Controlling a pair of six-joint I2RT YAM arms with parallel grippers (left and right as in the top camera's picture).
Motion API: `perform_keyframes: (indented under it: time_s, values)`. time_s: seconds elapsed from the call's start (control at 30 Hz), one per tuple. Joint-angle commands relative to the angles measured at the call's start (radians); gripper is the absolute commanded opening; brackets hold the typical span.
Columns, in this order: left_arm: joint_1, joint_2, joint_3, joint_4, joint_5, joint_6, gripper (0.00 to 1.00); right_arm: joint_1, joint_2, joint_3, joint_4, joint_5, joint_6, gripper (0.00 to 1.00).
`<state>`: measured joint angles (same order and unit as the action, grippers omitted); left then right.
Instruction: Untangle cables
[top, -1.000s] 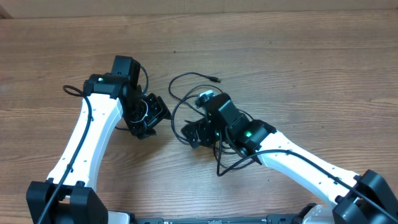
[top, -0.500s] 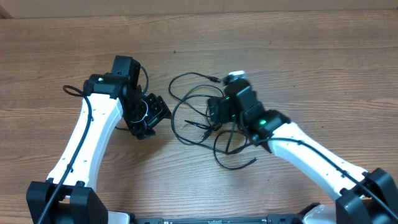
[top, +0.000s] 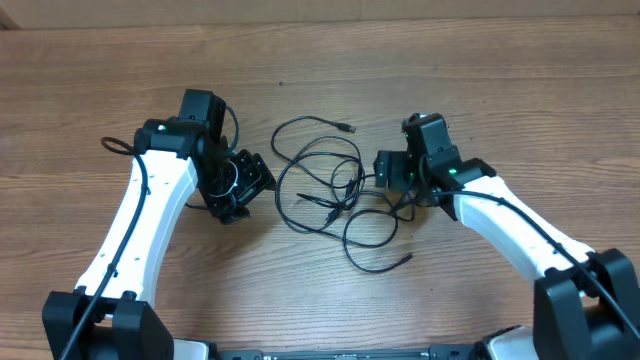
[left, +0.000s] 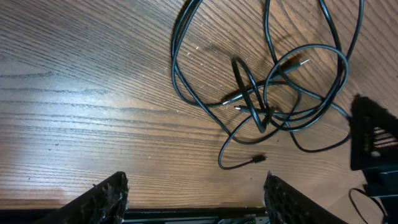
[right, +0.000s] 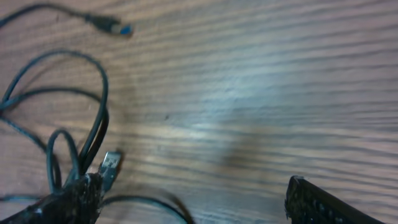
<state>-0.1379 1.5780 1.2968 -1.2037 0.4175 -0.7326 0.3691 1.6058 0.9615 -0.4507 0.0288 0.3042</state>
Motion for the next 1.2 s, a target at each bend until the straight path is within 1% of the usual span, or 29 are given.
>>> perform_keyframes:
  time_s: [0.0, 0.1, 0.23, 0.37, 0.43, 0.57, 0.6, 0.67, 0.73, 0.8, 1.0, 1.13, 1.17]
  values:
    - [-0.007, -0.022, 0.015, 0.000, -0.010, -0.007, 0.70, 0.003, 0.031, 0.019, -0.005, -0.095, -0.025, 0.88]
    - [-0.007, -0.022, 0.015, 0.000, -0.010, -0.006, 0.70, 0.003, 0.033, 0.019, -0.014, -0.134, -0.025, 0.84]
    - [-0.007, -0.022, 0.015, 0.000, -0.010, -0.006, 0.70, 0.003, 0.033, 0.019, -0.014, -0.212, -0.035, 0.83]
    - [-0.007, -0.022, 0.015, 0.000, -0.010, -0.004, 0.70, 0.003, 0.033, 0.019, -0.039, -0.315, -0.119, 0.81]
    - [-0.007, -0.022, 0.015, 0.000, -0.010, -0.004, 0.70, 0.003, 0.033, 0.019, -0.061, -0.323, -0.147, 0.81]
    - [-0.007, -0.022, 0.015, 0.000, -0.010, -0.004, 0.70, 0.003, 0.033, 0.019, -0.071, -0.336, -0.156, 0.80]
    - [-0.007, -0.022, 0.015, 0.000, -0.010, -0.004, 0.70, 0.003, 0.033, 0.019, -0.067, -0.351, -0.158, 0.78]
    - [-0.007, -0.022, 0.015, 0.000, -0.010, -0.004, 0.70, 0.003, 0.033, 0.019, -0.052, -0.379, -0.157, 0.72]
    - [-0.007, -0.022, 0.015, 0.001, -0.010, -0.004, 0.70, 0.003, 0.033, 0.019, -0.027, -0.418, -0.157, 0.70]
    - [-0.007, -0.022, 0.015, 0.002, -0.010, -0.004, 0.70, 0.008, 0.034, 0.019, -0.002, -0.433, -0.156, 0.71]
    - [-0.007, -0.022, 0.015, 0.004, -0.011, -0.004, 0.71, 0.038, 0.050, 0.019, 0.094, -0.434, -0.143, 0.80]
    - [-0.007, -0.022, 0.015, 0.008, -0.011, -0.004, 0.72, 0.038, 0.090, 0.019, 0.145, -0.434, -0.096, 0.80]
    - [-0.007, -0.022, 0.015, 0.011, -0.010, -0.005, 0.72, 0.037, 0.110, 0.019, 0.166, -0.434, -0.075, 0.77]
